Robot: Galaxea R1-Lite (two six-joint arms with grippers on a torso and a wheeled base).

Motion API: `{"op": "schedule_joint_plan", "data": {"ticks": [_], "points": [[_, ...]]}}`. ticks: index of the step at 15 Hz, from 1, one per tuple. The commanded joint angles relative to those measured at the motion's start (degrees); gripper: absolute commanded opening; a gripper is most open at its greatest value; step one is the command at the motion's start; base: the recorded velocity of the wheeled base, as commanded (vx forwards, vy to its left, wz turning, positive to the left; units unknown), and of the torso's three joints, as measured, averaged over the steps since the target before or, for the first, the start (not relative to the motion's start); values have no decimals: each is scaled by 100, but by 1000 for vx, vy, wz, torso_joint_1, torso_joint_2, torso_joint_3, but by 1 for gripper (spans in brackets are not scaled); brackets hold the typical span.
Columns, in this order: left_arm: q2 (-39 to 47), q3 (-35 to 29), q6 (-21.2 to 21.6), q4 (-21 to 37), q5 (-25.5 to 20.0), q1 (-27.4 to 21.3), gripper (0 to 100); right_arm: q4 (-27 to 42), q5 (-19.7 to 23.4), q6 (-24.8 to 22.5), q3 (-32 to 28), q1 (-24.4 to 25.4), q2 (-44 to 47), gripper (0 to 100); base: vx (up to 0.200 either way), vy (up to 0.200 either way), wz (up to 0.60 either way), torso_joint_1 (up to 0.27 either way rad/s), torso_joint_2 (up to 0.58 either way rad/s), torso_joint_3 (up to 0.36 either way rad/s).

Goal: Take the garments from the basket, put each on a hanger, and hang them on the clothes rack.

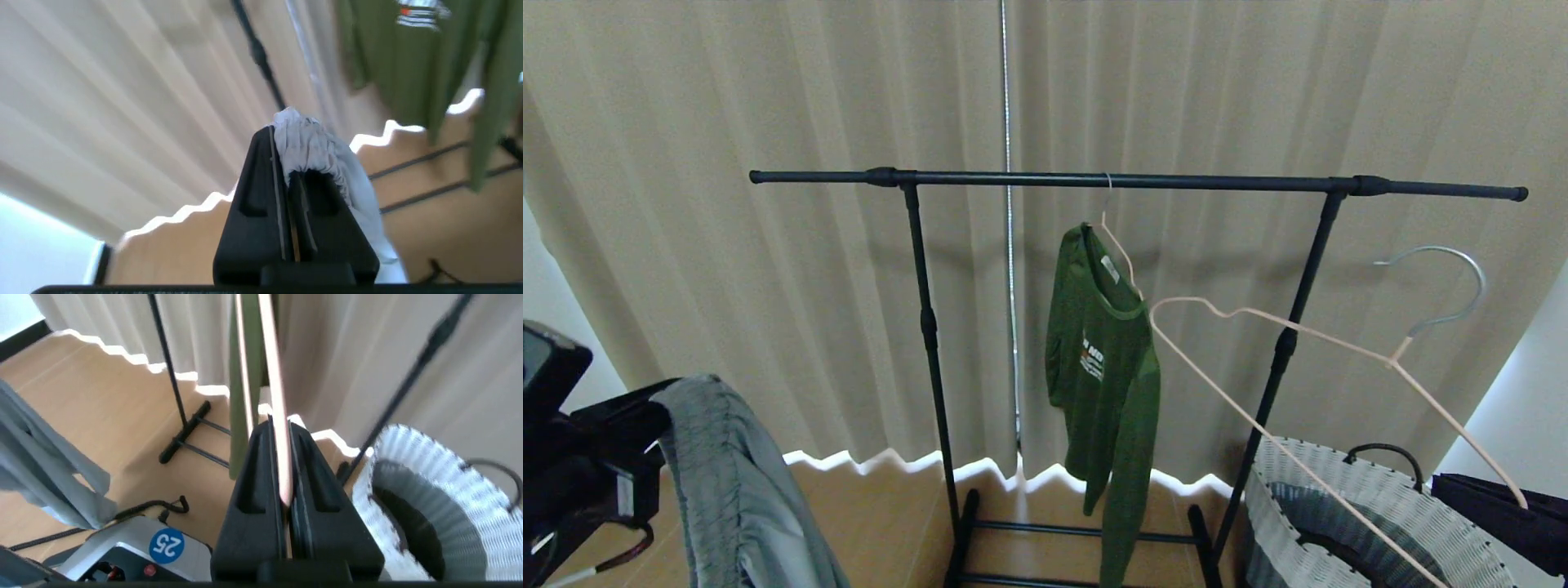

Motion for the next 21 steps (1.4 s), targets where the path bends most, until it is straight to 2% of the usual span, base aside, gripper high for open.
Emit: {"op": "schedule_joint_plan", "data": {"ticks": [1, 3, 5, 7, 8, 9, 10, 13, 14, 16, 18, 21], "points": [[777, -795, -125, 300, 585, -307, 0, -49, 3, 19, -320, 358, 690, 0, 0, 0, 0, 0, 0, 0], [1445, -1744, -696, 678, 1191, -940, 0, -76, 3, 344, -689, 877, 1173, 0, 0, 0, 0, 0, 0, 0], [2087, -2509, -1232, 862, 1490, -1406, 0, -84, -14, 854, -979, 1413, 1507, 0, 0, 0, 0, 0, 0, 0], [2702, -3239, -1645, 976, 1806, -1652, 0, -93, -14, 1012, -1208, 1800, 1666, 0, 0, 0, 0, 0, 0, 0], [2702, -3239, -1645, 976, 1806, -1652, 0, -93, -14, 1012, -1208, 1800, 1666, 0, 0, 0, 0, 0, 0, 0], [3194, -3845, -1839, 1117, 2000, -1740, 0, -322, -14, 1065, -1287, 2187, 1710, 0, 0, 0, 0, 0, 0, 0], [3379, -4126, -1856, 1275, 2035, -1740, 0, -497, -14, 1196, -1287, 2424, 1789, 0, 0, 0, 0, 0, 0, 0], [3721, -4917, -2208, 1873, 2105, -1836, 0, -1042, -14, 1346, -1296, 2767, 2254, 0, 0, 0, 0, 0, 0, 0], [3915, -5392, -2454, 2233, 2360, -1951, 0, -1359, -23, 1346, -1304, 2872, 2465, 0, 0, 0, 0, 0, 0, 0], [4266, -6016, -2612, 2541, 2817, -2056, 0, -1455, -32, 1337, -1366, 3127, 2544, 0, 0, 0, 0, 0, 0, 0], [4425, -6244, -2603, 2602, 2940, -2144, 0, -1447, -32, 1328, -1419, 3224, 2571, 0, 0, 0, 0, 0, 0, 0], [4416, -6253, -2586, 2611, 2949, -2320, 0, -1447, -50, 1328, -1586, 3224, 2852, 0, 0, 0, 0, 0, 0, 0]]}}
